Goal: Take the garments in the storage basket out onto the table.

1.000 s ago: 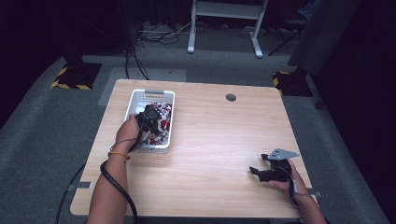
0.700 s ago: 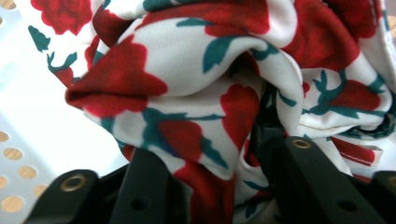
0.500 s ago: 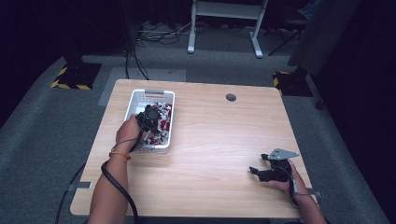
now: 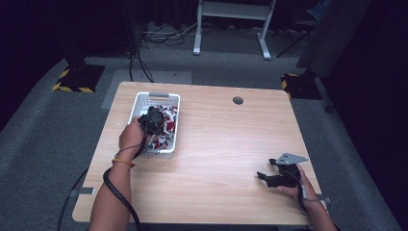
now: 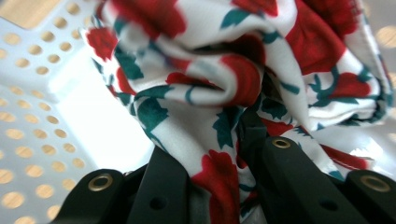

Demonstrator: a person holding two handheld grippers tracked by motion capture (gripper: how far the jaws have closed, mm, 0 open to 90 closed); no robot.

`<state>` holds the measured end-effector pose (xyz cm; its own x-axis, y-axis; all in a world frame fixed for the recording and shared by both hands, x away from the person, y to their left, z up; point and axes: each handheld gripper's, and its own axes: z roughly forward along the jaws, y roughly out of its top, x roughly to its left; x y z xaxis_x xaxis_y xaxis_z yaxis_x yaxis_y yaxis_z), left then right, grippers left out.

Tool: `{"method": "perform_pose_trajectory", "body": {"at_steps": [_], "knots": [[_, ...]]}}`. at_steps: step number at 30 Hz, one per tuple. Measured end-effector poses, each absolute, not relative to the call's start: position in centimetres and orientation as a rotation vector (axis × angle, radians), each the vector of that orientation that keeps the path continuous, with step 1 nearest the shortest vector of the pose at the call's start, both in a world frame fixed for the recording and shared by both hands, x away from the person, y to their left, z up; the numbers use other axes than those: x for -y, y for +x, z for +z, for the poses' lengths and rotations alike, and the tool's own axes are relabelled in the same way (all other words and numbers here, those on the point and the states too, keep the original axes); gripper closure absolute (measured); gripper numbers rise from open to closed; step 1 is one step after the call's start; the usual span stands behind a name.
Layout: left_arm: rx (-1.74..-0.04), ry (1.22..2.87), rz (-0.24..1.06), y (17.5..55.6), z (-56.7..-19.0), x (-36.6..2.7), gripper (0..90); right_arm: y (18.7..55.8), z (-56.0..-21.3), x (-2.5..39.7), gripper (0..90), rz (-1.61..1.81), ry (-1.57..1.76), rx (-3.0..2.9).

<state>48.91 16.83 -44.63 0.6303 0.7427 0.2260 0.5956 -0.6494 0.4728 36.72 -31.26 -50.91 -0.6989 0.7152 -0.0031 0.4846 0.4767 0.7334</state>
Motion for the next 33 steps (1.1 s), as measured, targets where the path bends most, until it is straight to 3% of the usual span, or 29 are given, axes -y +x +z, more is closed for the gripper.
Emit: {"method": "perform_pose_trajectory", "body": {"at_steps": [16,33], "knots": [[-1.017,2.193,0.612,44.4,-41.8,-18.4,78.0,36.8,-50.9,31.2,18.7,1.051,1.021,-2.415],[-0.866,2.136,0.608,41.9,-38.3,-15.4,78.2,36.8,-50.9,31.2,18.6,1.051,1.023,-2.414]]}}
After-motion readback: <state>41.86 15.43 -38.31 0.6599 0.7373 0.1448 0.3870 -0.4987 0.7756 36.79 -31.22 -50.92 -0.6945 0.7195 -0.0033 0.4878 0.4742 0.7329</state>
